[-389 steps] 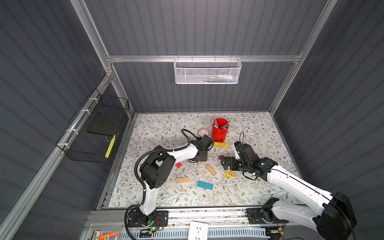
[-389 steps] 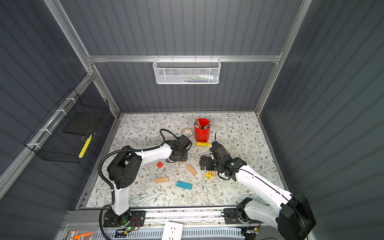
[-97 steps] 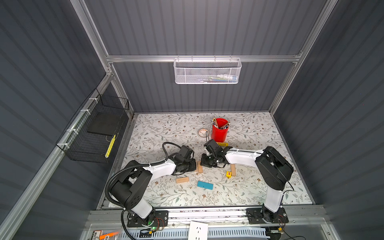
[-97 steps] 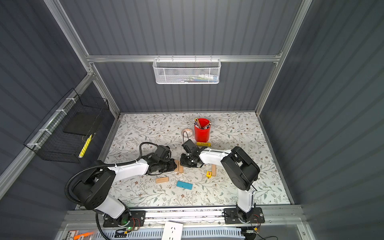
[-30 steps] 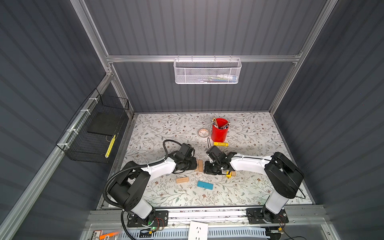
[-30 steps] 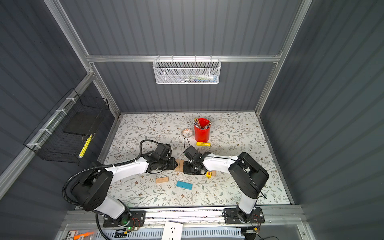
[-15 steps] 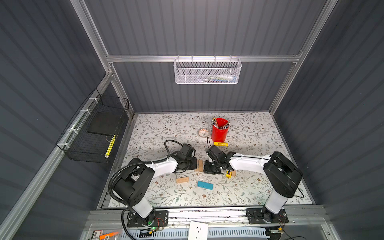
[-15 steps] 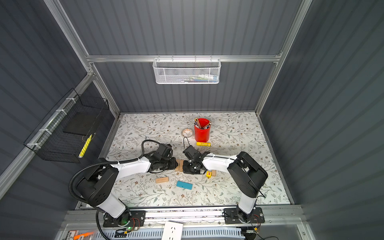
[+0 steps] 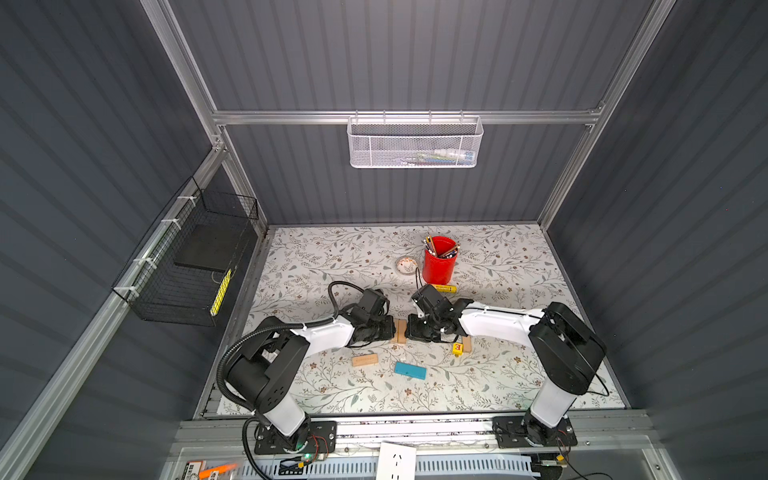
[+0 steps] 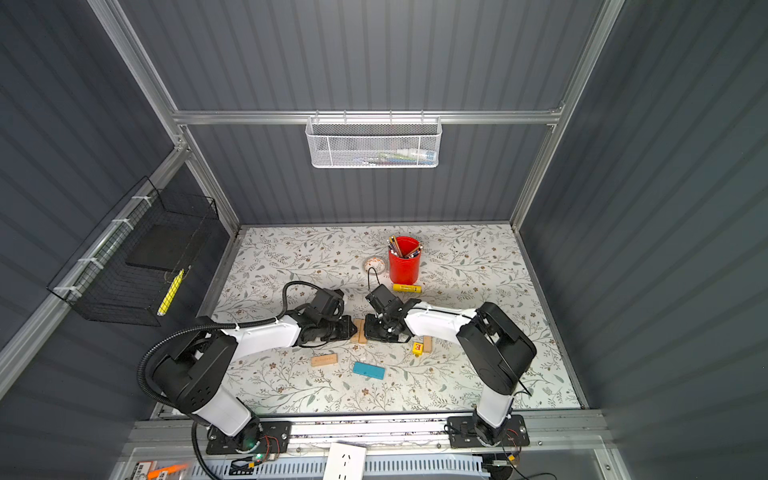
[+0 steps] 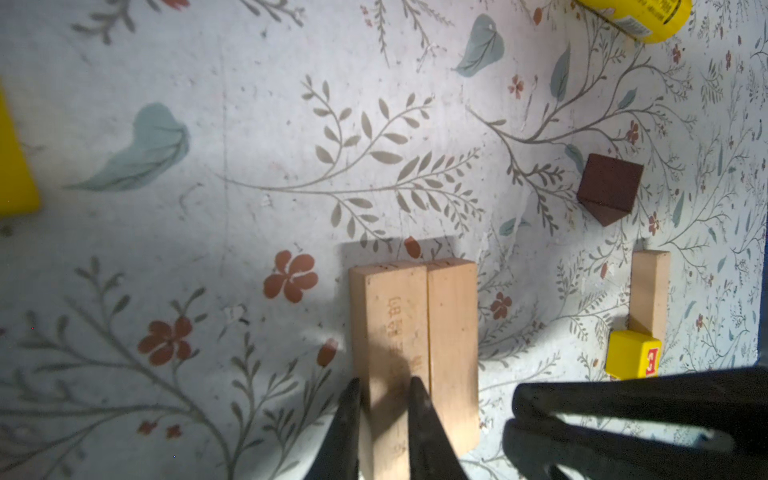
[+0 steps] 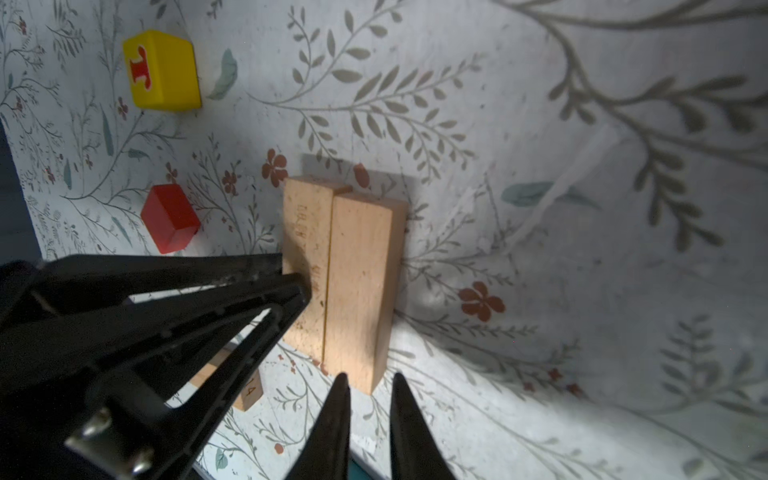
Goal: Build the wood block tower
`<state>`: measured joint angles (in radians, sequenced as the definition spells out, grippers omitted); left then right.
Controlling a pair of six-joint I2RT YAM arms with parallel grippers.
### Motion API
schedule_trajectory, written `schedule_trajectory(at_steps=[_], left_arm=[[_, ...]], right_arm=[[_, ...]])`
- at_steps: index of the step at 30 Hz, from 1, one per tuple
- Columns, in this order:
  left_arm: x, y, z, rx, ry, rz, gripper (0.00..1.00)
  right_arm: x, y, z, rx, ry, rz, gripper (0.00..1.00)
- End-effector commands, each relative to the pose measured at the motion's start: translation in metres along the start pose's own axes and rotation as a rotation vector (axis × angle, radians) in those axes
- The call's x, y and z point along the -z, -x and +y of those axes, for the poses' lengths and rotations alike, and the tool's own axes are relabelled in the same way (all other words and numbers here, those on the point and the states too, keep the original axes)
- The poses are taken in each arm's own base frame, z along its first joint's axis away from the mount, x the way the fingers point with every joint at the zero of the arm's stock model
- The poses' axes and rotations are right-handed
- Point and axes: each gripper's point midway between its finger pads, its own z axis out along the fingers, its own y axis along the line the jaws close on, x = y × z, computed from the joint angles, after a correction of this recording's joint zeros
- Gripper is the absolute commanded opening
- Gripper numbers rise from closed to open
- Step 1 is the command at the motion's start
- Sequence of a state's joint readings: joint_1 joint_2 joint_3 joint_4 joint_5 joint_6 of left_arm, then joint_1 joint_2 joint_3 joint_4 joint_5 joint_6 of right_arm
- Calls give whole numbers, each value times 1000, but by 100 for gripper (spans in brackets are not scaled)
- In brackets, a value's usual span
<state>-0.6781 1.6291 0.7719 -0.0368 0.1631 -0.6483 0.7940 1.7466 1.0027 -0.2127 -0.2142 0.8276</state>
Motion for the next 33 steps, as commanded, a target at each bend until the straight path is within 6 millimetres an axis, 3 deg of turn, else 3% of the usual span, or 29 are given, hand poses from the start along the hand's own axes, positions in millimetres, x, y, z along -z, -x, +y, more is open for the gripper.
schedule_trajectory(at_steps=[1,18,28,33], left_arm=[[-3,-24,16,43,48,73,21],[5,-10,-2,77,-2,28,27],[27,6,-7,74,23,-41,29],[46,5,-2,60,63,-55,34]], right_arm=[[-6,6,0,-14,2,4,22],[-12,9,0,-21,7,20,22],[10,13,0,20,-14,-17,29],[26,13,1,70,-20,-39,33]])
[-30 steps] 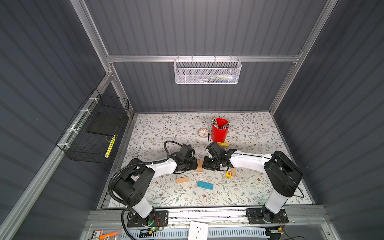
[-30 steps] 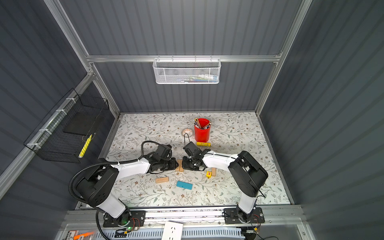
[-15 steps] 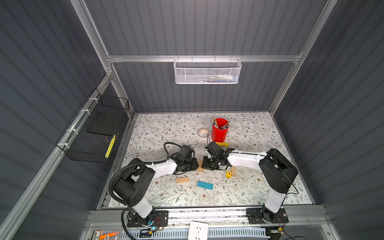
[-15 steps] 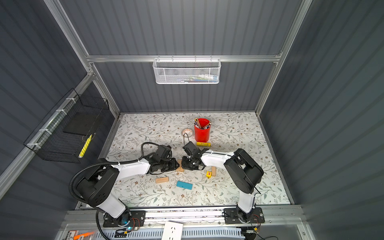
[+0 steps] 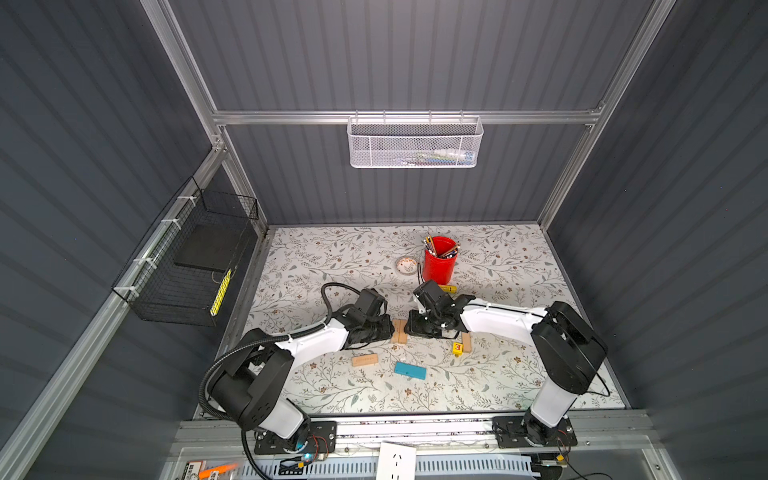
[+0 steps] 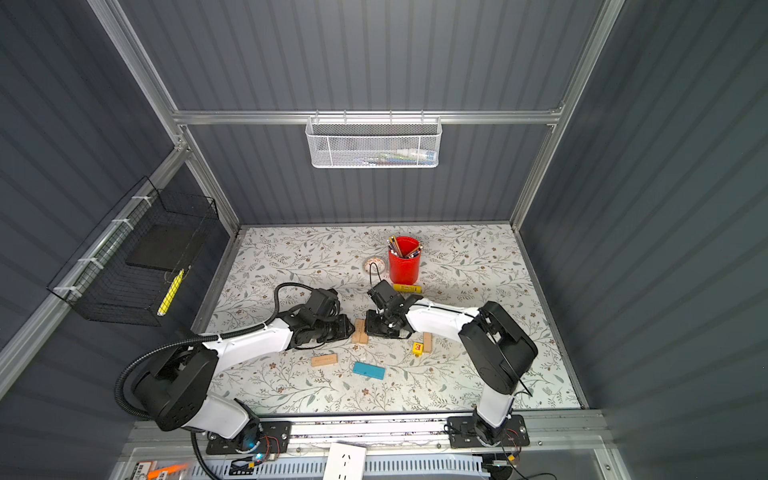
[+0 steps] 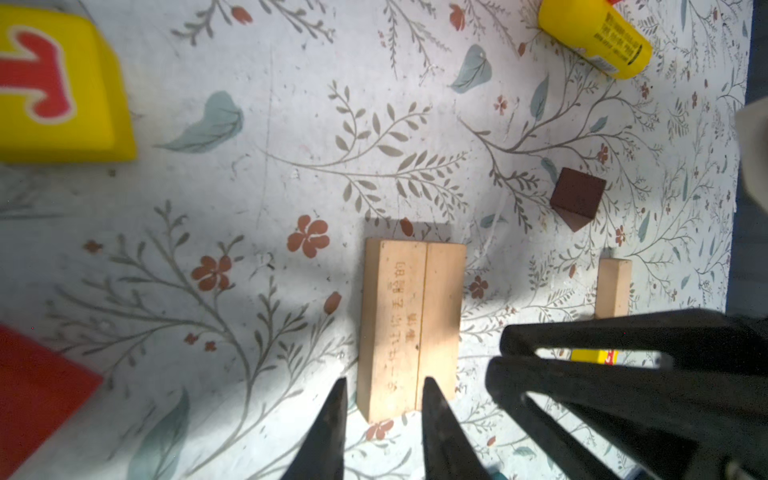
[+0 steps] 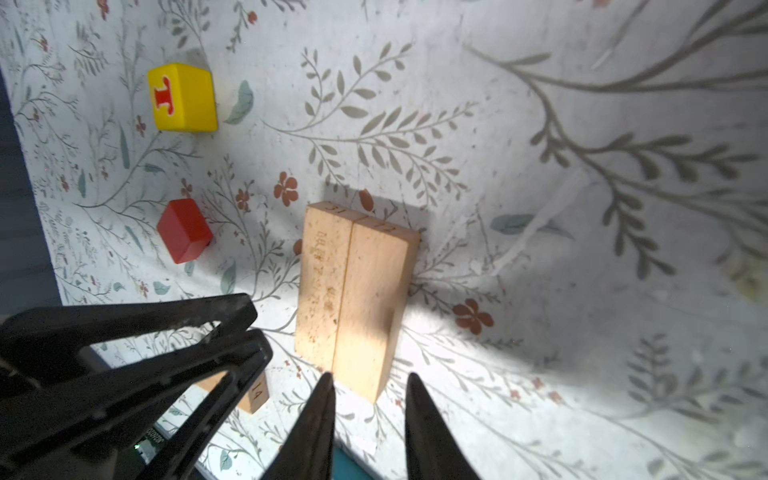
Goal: Build the wood block tower
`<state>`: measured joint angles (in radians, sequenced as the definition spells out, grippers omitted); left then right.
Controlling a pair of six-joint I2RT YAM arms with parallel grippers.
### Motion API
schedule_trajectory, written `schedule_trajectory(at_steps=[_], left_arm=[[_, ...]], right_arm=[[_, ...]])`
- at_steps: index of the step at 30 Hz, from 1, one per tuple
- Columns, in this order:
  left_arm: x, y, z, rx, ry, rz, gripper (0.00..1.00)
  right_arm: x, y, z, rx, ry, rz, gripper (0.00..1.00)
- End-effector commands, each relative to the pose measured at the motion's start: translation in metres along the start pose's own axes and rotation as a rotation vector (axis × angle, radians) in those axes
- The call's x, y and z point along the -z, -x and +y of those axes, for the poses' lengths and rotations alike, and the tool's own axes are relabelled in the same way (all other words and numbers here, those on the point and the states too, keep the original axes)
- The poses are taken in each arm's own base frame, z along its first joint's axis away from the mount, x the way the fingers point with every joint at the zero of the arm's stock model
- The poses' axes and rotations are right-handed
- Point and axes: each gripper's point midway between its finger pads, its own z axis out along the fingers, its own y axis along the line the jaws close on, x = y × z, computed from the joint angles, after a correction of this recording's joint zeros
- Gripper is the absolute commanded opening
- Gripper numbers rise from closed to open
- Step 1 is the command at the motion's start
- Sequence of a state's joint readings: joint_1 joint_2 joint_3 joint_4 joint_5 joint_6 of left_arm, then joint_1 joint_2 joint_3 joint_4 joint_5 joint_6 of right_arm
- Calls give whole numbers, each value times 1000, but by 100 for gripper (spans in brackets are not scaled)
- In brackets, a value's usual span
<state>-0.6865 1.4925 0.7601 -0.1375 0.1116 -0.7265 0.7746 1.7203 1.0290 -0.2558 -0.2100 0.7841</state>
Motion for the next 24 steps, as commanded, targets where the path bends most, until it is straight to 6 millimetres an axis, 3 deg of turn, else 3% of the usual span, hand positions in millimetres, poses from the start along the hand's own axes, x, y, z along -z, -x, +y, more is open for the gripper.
schedule_trajectory(at_steps=[1,7,13,18,24], left_arm=[[19,2,3,-10,53,-7,36],[48,-12,21,-5,189,34,43],[76,-35,31,160,296,30,56],[84,-54,39,352,288,-7,63],[74,-67,41,572,227,-26,70]], right_arm=[[17,3,-2,54,-22,-24,34],[39,-3,-3,119,-33,-38,43],[51,-16,2,182,-17,-41,49],[47,-31,2,232,-18,-18,54],[42,-34,0,253,-5,-26,61]])
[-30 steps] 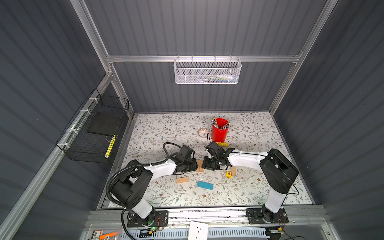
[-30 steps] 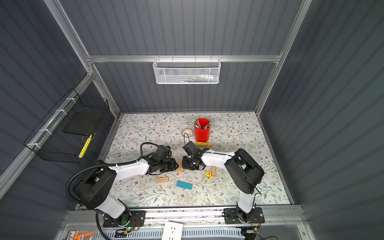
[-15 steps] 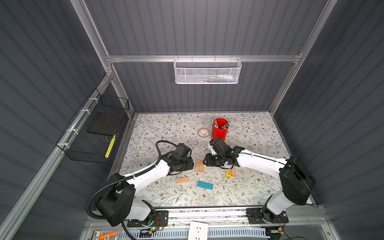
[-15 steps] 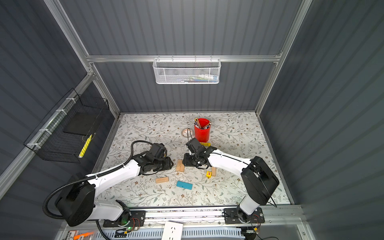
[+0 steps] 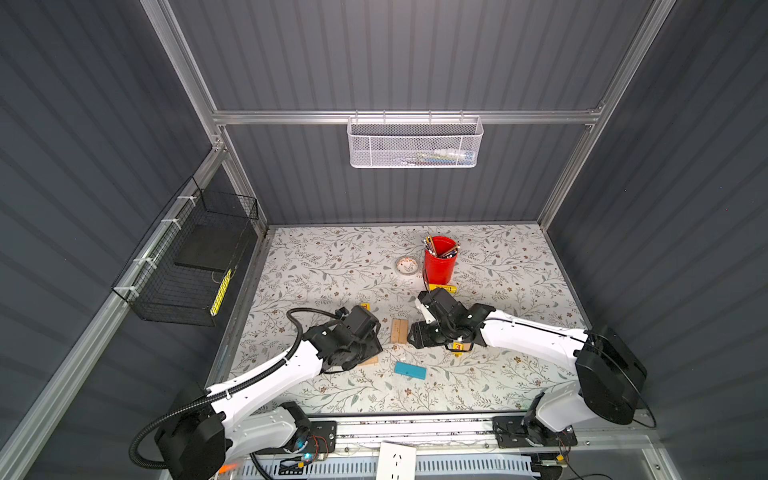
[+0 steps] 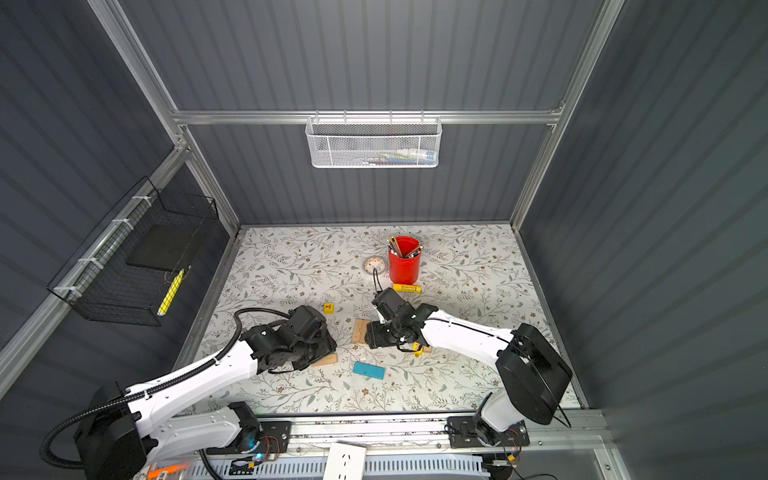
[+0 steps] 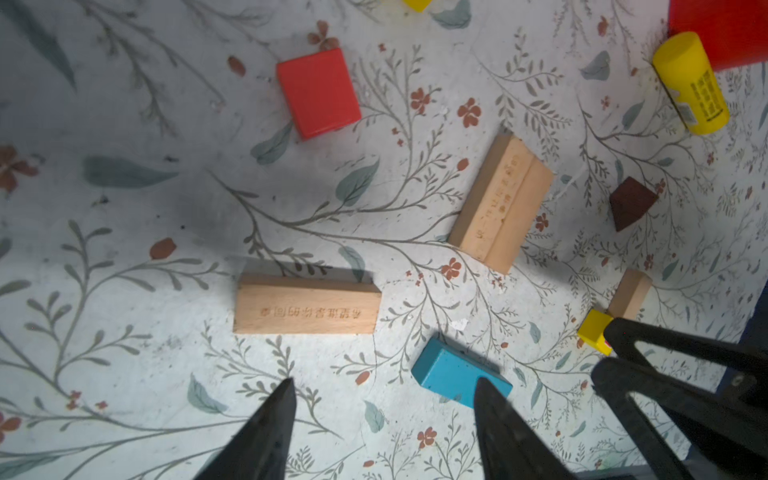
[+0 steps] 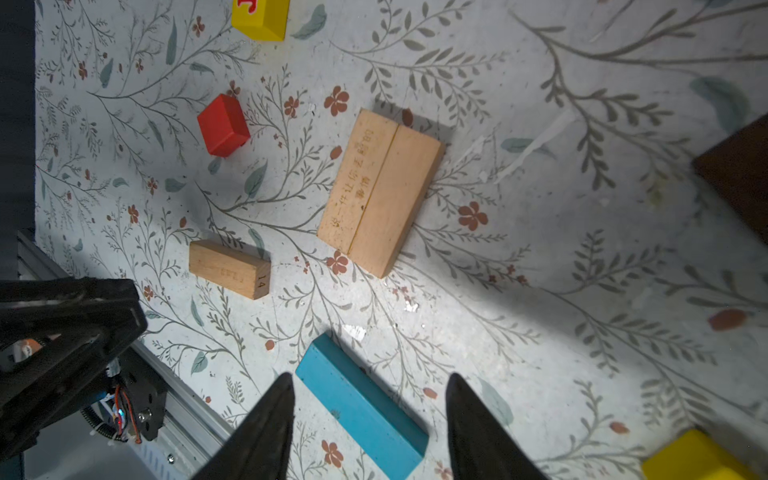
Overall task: Build the wood block tower
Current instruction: 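Open both grippers and lift them away from the standing bar pair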
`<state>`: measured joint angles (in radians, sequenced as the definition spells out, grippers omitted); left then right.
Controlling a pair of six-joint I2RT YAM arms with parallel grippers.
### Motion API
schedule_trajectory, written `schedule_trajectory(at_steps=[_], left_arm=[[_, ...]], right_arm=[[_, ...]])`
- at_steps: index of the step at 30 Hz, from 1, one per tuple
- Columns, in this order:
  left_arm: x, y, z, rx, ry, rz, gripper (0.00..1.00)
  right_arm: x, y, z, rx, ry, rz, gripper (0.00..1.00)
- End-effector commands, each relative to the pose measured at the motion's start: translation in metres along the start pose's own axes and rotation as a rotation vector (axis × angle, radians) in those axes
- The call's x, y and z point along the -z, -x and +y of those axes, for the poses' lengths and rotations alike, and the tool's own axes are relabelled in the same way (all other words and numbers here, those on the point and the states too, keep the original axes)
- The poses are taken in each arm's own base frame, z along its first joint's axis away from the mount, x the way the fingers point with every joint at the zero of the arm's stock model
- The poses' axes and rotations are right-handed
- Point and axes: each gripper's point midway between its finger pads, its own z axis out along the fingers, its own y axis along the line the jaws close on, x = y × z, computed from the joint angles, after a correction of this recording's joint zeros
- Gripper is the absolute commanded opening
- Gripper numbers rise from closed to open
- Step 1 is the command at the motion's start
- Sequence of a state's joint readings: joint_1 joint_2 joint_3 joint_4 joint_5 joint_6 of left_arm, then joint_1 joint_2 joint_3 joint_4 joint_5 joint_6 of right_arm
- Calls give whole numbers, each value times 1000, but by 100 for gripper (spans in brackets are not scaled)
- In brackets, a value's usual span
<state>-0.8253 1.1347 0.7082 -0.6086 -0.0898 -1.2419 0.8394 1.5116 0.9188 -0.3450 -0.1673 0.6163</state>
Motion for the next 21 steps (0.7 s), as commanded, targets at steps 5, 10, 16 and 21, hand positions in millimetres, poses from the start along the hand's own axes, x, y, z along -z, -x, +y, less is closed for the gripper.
schedule_trajectory(at_steps=[5,10,16,21], left_arm=[[-18,-10,11,253,41,5,76],[-32,-13,18,304,109,6,74],[-41,-9,25,351,148,-29,74],[-41,2,24,347,173,-89,73]], right_arm=[[2,6,-1,35,2,-41,67],[2,8,-6,28,0,-39,72],[6,11,-15,8,11,-53,76],[9,13,-23,-15,17,-61,78]])
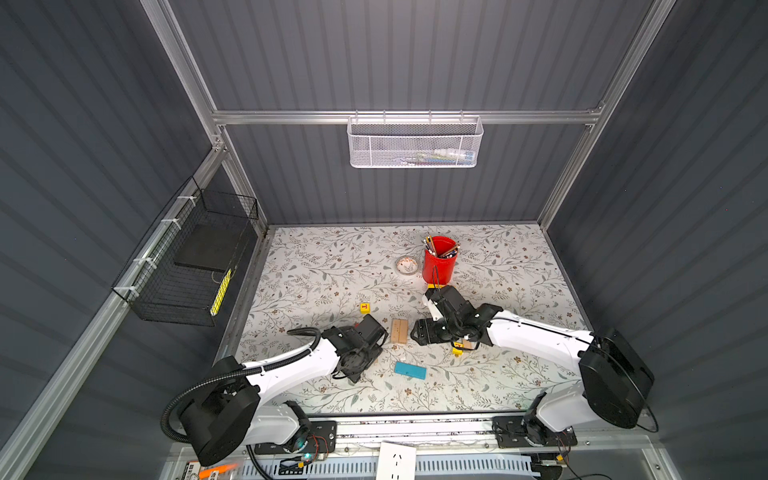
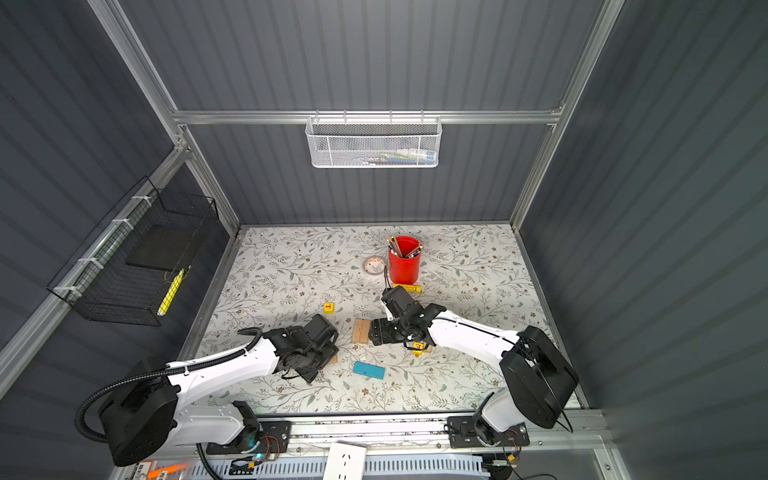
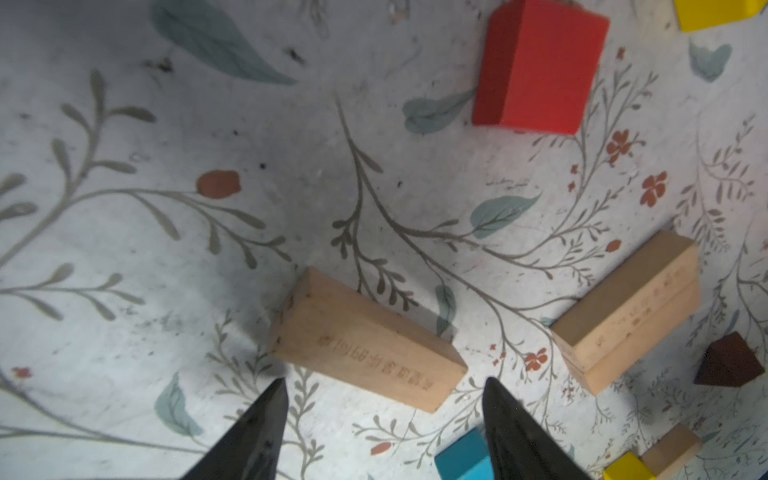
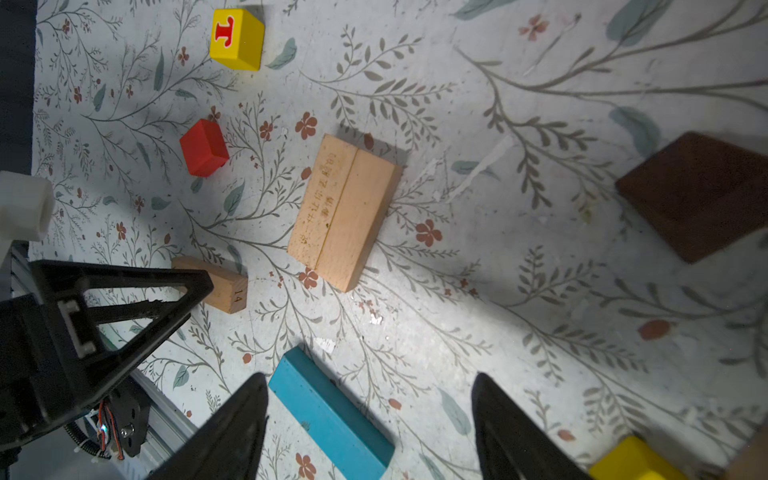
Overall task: Build the wood block tower
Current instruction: 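Open both grippers and lift them away from the standing bar pair, then grasp the wood bar marked 14 with the left gripper and lift it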
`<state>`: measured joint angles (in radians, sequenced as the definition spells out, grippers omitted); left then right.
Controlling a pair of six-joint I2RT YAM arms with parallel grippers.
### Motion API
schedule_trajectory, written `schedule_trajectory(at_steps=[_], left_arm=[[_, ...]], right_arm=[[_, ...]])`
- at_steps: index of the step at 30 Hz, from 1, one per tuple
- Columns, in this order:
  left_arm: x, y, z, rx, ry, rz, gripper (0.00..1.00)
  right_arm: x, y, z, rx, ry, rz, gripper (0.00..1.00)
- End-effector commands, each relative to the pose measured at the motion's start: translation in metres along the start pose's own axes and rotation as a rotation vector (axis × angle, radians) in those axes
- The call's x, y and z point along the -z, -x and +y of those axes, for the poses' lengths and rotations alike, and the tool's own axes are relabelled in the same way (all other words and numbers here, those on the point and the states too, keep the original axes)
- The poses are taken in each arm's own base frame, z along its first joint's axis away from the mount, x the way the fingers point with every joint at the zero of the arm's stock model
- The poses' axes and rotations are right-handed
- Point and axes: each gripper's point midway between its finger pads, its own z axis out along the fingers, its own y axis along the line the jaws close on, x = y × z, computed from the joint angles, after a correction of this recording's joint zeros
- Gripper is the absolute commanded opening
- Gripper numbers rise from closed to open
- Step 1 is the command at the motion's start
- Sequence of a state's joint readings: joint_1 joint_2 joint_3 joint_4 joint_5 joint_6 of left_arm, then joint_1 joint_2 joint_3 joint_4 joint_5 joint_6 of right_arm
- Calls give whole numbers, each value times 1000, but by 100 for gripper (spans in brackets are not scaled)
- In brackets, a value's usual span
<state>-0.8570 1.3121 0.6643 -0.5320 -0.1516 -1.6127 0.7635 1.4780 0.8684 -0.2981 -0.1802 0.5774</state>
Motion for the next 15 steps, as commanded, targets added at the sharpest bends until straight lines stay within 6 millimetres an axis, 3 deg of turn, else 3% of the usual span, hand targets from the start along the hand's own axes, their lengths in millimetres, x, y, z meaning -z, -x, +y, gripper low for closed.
schedule_trajectory(at_steps=[1,10,15], left_arm=[[0,10,-7,6,14,-69,72],[-17,16,-24,-80,76,-77,64],[-20,19,-20,-158,161,-79,56]], right_arm=[[4,2,-4,0,16,-13,78],[10,3,-17,-19,14,-22,80],[14,3,-20,-34,21,-31,81]])
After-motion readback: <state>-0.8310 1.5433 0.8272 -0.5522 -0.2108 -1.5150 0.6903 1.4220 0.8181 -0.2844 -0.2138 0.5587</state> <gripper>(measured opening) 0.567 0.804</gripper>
